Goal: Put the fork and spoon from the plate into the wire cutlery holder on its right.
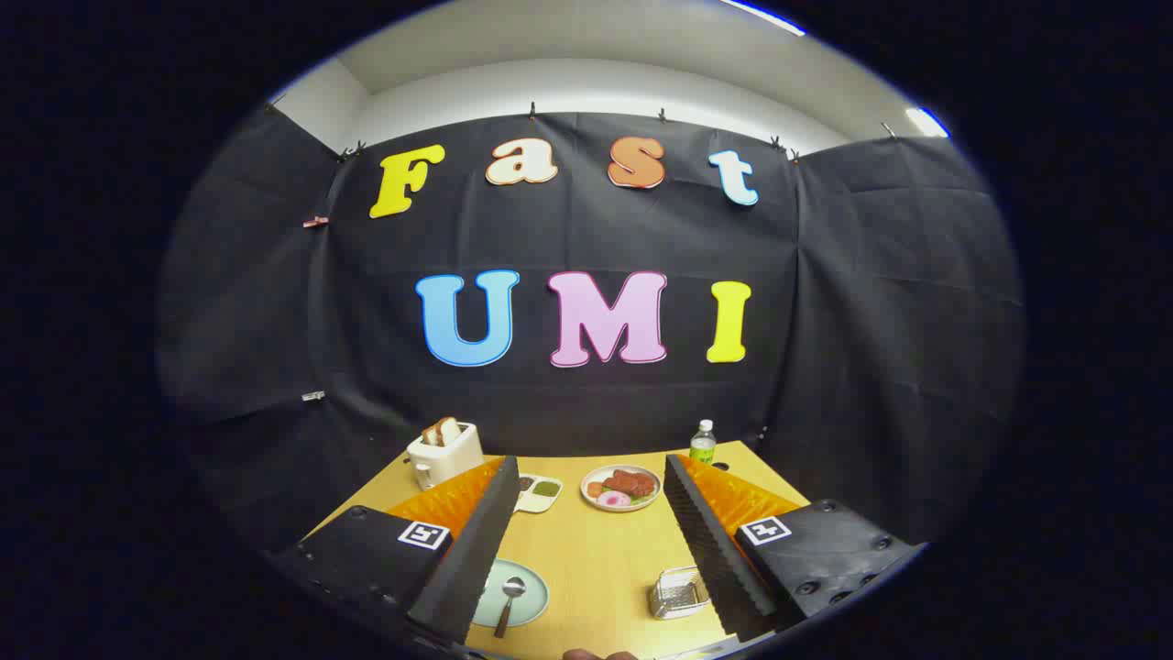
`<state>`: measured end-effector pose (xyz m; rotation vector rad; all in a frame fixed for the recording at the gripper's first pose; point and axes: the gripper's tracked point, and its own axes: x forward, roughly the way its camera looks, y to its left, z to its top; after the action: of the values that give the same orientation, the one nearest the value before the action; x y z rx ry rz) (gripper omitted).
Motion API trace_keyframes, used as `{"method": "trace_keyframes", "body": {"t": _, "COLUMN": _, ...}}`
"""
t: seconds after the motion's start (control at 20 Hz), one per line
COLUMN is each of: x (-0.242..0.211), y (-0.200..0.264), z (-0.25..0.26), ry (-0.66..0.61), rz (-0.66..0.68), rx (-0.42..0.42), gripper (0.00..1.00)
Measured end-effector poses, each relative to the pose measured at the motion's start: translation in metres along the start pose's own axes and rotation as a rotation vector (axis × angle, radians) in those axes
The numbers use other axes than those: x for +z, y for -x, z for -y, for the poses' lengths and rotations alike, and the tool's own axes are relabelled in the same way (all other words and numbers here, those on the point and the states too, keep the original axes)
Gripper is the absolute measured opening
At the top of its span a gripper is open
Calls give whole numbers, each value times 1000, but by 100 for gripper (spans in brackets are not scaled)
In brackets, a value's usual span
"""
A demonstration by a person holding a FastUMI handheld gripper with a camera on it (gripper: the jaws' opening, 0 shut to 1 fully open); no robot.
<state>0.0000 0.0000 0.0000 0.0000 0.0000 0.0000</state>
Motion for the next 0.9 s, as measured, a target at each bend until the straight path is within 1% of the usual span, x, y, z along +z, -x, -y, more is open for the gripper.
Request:
{"method": "trace_keyframes", "body": {"t": 0.2, "x": -7, "y": -5, "z": -8, "ry": 12, "rz": -23, "rx": 26, "gripper": 99}}
{"method": "trace_keyframes", "body": {"t": 0.45, "x": -18, "y": -2, "z": -21, "ry": -10, "rz": -41, "rx": 74, "gripper": 99}}
{"method": "trace_keyframes", "body": {"t": 0.65, "x": -31, "y": 0, "z": -21, "ry": -8, "rz": -59, "rx": 54, "gripper": 99}}
{"method": "trace_keyframes", "body": {"t": 0.9, "x": -60, "y": -1, "z": -21, "ry": -40, "rz": -152, "rx": 25, "gripper": 99}}
